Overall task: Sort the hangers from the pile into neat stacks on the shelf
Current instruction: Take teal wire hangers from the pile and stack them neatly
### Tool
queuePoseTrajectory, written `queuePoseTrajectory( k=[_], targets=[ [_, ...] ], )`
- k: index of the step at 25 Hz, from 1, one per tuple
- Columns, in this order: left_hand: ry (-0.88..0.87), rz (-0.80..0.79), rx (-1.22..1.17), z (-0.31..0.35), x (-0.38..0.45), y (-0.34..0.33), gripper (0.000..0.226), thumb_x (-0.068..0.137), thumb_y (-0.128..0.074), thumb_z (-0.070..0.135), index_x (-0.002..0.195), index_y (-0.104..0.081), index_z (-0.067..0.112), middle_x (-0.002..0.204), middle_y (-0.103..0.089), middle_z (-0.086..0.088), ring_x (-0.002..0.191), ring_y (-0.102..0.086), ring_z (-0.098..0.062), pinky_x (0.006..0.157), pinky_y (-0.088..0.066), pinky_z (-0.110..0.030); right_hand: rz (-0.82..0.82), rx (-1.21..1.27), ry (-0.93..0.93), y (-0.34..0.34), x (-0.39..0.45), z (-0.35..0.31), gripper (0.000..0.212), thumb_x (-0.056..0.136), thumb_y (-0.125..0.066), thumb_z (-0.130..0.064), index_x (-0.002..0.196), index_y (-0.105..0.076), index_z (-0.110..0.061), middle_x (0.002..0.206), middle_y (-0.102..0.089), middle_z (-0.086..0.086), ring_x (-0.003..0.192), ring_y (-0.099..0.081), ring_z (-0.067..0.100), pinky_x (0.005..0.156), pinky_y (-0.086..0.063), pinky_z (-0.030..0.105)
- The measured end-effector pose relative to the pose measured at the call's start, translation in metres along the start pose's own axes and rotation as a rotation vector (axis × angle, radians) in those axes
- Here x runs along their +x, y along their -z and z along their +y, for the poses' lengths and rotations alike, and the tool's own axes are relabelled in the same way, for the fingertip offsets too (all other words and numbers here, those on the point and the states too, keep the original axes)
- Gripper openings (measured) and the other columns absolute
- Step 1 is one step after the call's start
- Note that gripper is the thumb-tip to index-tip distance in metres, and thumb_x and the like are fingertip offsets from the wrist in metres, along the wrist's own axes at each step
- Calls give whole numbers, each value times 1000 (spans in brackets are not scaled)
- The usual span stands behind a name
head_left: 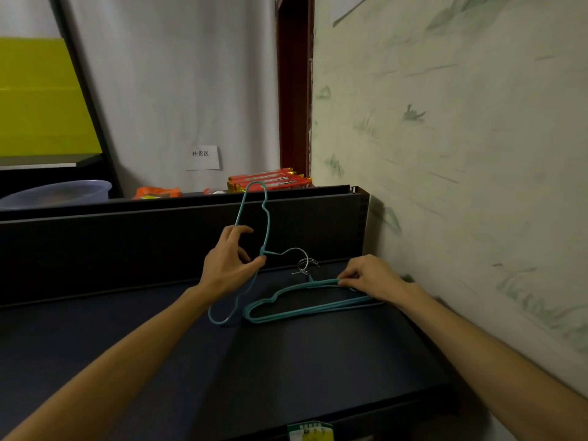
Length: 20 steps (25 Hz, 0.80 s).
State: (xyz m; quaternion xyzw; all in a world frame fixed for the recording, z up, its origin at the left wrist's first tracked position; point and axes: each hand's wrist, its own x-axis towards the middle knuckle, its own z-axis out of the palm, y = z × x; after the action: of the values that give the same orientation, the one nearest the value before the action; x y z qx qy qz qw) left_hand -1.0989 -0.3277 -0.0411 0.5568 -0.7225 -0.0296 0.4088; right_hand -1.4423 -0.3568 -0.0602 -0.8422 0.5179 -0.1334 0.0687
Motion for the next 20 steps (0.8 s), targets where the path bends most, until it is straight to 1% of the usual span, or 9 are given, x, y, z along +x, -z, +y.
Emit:
queuePoseTrajectory(
  k=[4,7,10,15,18,20],
  targets=[
    [0,-3,-6,-6,-2,0,58,82,-79,42,130,-52,25,131,-48,11,72,-67,0,65,-60,-28,-70,-25,-43,1,10,0,20,86,-74,-42,103,-78,-30,94,-70,-19,86,-65,1,83,-59,32],
    [-5,5,-13,-6,-2,-3,56,82,-79,42,129,-53,26,130,-47,11,72,-67,1,63,-58,-24,-124,-14,-82,6,12,-4,19,84,-77,-40,100,-77,-30,92,-70,-19,86,-65,1,83,-59,30],
    [-5,4,-36,-3,0,-6,57,82,-79,41,130,-52,26,130,-47,11,73,-67,1,62,-55,-20,-114,-14,-90,5,12,-5,15,84,-76,-41,95,-78,-31,89,-71,-18,84,-66,1,82,-59,32],
    [-23,-3,-110,11,-2,-13,63,82,-79,40,135,-50,25,129,-47,12,76,-67,2,62,-54,-17,-124,21,-99,4,10,-5,15,88,-73,-38,100,-77,-30,99,-73,-14,88,-66,3,85,-59,32],
    [-41,-13,-112,18,0,-15,62,81,-80,40,134,-50,25,130,-47,12,77,-67,2,62,-55,-17,-92,-41,-83,3,7,-8,17,90,-70,-40,103,-76,-32,104,-72,-13,89,-64,2,83,-57,29],
    [-51,-20,-105,20,0,-16,61,81,-79,42,133,-51,26,131,-48,12,76,-67,1,63,-57,-20,-74,-123,-48,2,4,-11,19,92,-67,-41,107,-75,-32,105,-72,-12,88,-64,3,81,-55,26]
  ],
)
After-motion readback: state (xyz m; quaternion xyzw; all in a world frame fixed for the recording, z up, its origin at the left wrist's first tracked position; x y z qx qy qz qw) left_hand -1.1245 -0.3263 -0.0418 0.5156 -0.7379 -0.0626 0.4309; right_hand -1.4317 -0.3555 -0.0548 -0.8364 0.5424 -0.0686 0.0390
